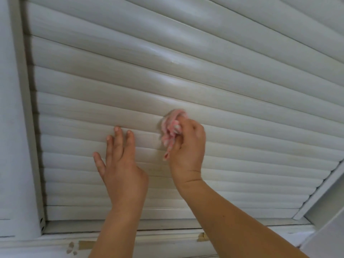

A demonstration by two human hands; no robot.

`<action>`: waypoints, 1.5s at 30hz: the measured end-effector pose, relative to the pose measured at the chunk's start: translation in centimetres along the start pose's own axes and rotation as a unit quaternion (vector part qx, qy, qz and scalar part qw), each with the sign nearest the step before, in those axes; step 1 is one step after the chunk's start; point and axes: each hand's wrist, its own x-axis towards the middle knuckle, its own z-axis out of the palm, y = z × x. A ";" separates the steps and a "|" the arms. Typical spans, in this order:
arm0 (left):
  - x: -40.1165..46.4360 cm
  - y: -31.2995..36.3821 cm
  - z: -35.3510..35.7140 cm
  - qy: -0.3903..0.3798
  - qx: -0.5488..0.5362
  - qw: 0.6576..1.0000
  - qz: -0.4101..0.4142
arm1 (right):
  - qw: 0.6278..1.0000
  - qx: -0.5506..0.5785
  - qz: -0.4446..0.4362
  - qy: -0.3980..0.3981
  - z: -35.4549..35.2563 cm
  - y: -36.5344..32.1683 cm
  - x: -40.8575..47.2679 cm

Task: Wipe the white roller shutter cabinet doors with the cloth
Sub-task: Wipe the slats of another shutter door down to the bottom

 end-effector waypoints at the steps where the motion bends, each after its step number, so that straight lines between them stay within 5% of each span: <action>1: 0.0 0.0 0.0 -0.002 0.000 1.000 0.001 | 0.999 0.003 -0.032 -0.035 0.5 -0.3 -0.1; 4: 0.2 -0.3 -0.6 -0.009 -0.007 1.000 0.009 | 0.987 0.027 -0.098 -0.127 0.6 -0.9 -0.7; 7: 0.5 -1.0 -1.2 0.005 -0.043 0.999 0.026 | 0.978 0.077 -0.072 -0.178 -1.5 0.1 -1.9; 12: 0.0 -1.0 -1.6 0.023 -0.108 0.994 -0.016 | 0.995 0.076 0.061 -0.002 -4.3 2.3 -0.7; 17: -0.5 -1.6 -1.5 -0.004 -0.074 0.996 -0.047 | 0.996 0.005 -0.060 0.069 -2.1 0.5 1.3; 30: -0.6 -3.4 -2.0 -0.038 -0.078 0.996 -0.004 | 0.896 -0.215 -0.384 -0.065 1.7 5.7 -3.3; 34: -0.7 -3.7 -2.1 -0.030 -0.108 0.994 0.012 | 0.952 -0.129 -0.249 -0.125 -0.9 7.5 -5.4; 39: -1.2 -4.6 -2.2 0.036 -0.108 0.992 -0.053 | 0.988 -0.105 -0.104 0.036 -3.1 5.6 -4.5; 45: -1.6 -5.8 -2.3 -0.020 -0.129 0.987 -0.090 | 0.987 -0.096 -0.122 0.045 -0.2 4.8 -4.6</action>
